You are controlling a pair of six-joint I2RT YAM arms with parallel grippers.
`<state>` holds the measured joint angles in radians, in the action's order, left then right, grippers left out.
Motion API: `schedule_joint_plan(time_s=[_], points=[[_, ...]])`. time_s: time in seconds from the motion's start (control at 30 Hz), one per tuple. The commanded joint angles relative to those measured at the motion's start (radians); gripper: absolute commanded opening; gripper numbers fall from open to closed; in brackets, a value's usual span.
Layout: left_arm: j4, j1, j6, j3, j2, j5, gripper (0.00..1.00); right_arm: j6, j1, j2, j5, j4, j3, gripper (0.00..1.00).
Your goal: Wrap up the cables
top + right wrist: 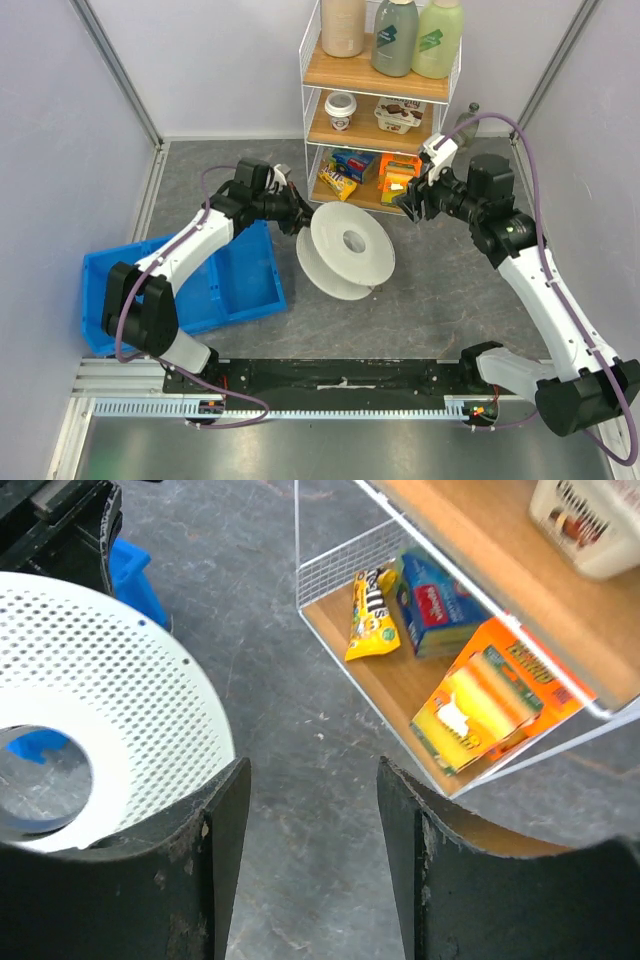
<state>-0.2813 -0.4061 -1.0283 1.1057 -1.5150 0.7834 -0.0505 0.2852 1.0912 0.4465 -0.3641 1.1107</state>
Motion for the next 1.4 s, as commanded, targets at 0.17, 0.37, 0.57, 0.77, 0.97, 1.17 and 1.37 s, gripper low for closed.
schedule_joint_plan(time_s=[0.17,0.37,0.57,0.77,0.97,1.17,1.37], points=[[-0.279,-0.045,-0.113,0.184,-0.024,-0.219,0.02,-0.308,0.02,0.05,0.159,-0.258,0.251,0.61],[-0.147,-0.033,-0.2,0.103,-0.022,-0.095,0.02,-0.321,0.063,-0.052,0.182,-0.406,0.216,0.57],[-0.004,-0.014,-0.3,0.04,-0.007,0.003,0.02,-0.169,0.062,-0.273,0.241,-0.375,0.02,0.55],[0.077,-0.014,-0.369,0.02,-0.01,0.051,0.02,-0.157,0.062,-0.372,0.3,-0.386,-0.109,0.54],[0.152,-0.011,-0.446,-0.01,-0.014,0.077,0.02,-0.066,0.063,-0.445,0.241,-0.222,-0.218,0.53],[0.172,-0.013,-0.484,-0.012,-0.028,0.091,0.02,-0.064,0.063,-0.438,0.215,-0.133,-0.261,0.49],[0.172,-0.011,-0.513,-0.026,-0.042,0.093,0.02,-0.035,0.08,-0.404,0.247,-0.059,-0.267,0.43]])
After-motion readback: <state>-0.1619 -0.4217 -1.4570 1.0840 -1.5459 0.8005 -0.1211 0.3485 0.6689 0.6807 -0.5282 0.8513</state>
